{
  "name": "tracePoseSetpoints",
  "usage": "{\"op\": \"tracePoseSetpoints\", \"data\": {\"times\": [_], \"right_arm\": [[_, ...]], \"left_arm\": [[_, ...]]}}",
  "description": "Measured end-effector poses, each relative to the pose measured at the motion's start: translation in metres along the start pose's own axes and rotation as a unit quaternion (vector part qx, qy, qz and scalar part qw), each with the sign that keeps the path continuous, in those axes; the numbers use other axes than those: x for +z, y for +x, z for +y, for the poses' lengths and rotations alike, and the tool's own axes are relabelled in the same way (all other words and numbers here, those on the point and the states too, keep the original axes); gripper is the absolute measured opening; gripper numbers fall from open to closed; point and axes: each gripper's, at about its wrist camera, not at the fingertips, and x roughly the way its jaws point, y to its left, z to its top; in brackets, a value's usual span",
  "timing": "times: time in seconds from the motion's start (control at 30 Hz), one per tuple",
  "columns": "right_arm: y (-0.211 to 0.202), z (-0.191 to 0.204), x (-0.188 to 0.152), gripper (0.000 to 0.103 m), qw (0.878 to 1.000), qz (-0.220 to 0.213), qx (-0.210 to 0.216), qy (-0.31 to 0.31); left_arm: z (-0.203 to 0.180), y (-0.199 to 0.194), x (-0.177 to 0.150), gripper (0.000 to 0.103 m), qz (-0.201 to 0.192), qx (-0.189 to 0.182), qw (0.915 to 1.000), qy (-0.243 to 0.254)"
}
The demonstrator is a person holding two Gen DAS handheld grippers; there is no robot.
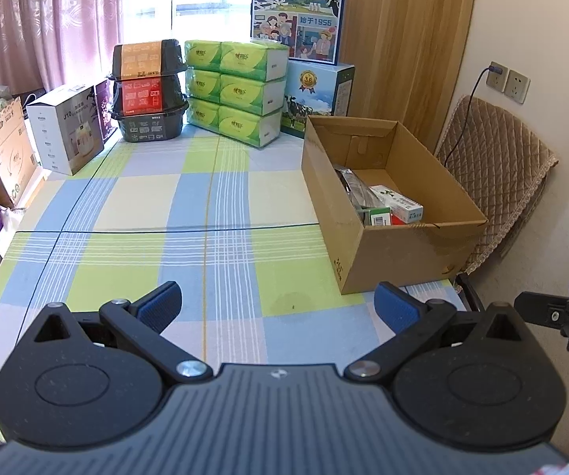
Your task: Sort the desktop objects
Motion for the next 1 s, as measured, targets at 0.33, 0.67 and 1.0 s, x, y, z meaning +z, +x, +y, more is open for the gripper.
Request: {"op": "tracePoseSetpoints", "data": {"times": [0.33,0.67,1.0], "right_arm": [[0.003,0.0,-0.003,0.101,1.0,0.002,0.006,0.006],[0.009,-0.001,-0.006,0.101,1.0,0.008,0.005,0.01],[0.009,-0.001,-0.005,0.101,1.0,0.007,0.004,0.011]], "left_arm": [[-0.009,0.007,-0.005,0.102,0.011,0.002,0.9999,0.01],[-0.012,0.015,-0.01,0.102,0.023,-0.004,0.9997,0.008],[-0.013,0.016,-0.013,0.102,0.023,-0.006,0.9997,0.009]]}}
